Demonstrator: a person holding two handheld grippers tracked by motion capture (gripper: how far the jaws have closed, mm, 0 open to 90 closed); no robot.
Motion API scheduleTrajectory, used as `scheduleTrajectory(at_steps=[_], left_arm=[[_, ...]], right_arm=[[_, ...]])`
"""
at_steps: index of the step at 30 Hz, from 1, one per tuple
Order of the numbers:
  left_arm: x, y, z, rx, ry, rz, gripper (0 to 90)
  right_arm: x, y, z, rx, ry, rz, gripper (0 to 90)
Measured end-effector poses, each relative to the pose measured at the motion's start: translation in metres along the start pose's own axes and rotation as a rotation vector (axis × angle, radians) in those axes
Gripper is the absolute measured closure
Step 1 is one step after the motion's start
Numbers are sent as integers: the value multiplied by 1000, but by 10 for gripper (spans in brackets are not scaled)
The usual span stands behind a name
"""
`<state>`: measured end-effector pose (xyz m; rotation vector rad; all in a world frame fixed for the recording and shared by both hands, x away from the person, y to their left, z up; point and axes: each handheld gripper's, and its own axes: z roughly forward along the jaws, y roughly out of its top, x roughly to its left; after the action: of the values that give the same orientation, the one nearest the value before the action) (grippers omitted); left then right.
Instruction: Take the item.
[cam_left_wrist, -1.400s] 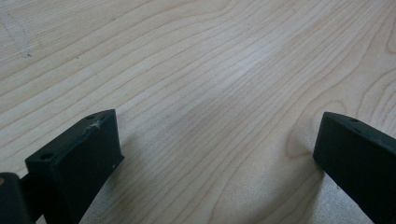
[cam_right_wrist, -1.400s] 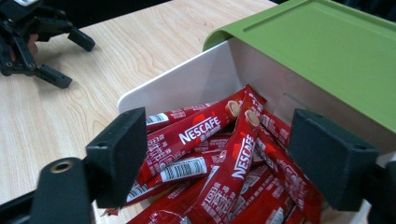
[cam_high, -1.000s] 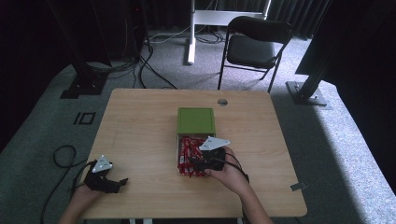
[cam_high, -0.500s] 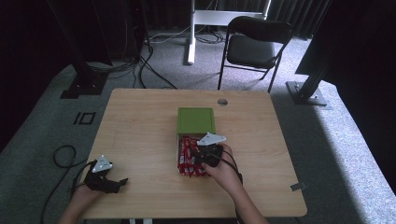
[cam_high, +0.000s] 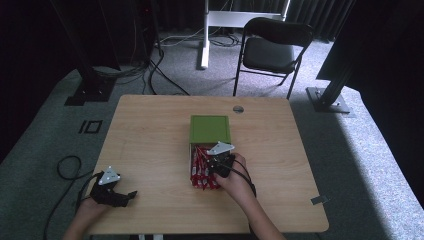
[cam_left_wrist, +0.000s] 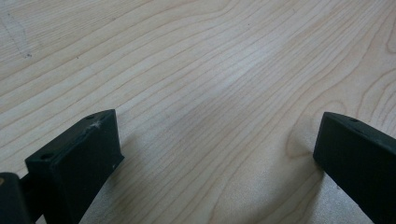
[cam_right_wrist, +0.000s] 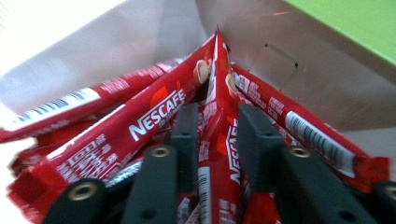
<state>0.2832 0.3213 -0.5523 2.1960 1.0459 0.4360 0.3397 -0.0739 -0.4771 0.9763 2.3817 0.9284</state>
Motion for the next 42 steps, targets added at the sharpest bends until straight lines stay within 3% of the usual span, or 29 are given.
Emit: scheduleTrajectory(at_steps=[4, 5, 9, 19, 23, 30, 42], left_arm=[[0, 0, 0, 0, 0, 0, 16], [0, 0, 0, 0, 0, 0, 16], [0, 0, 0, 0, 0, 0, 16], [0, 0, 0, 0, 0, 0, 16], [0, 0, 0, 0, 0, 0, 15], [0, 0, 0, 0, 0, 1, 16], [0, 0, 0, 0, 0, 0, 16]], right_arm=[[0, 2, 5, 11, -4, 7, 681], [1, 2, 5, 14, -9, 17, 744], [0, 2, 5, 15, -17, 12, 799], [-3, 4, -10, -21, 3, 44, 802], [-3, 2, -16, -43, 42, 66, 802], [-4, 0, -25, -58, 49, 67, 802], [-2, -3, -48, -115, 132, 70, 800]])
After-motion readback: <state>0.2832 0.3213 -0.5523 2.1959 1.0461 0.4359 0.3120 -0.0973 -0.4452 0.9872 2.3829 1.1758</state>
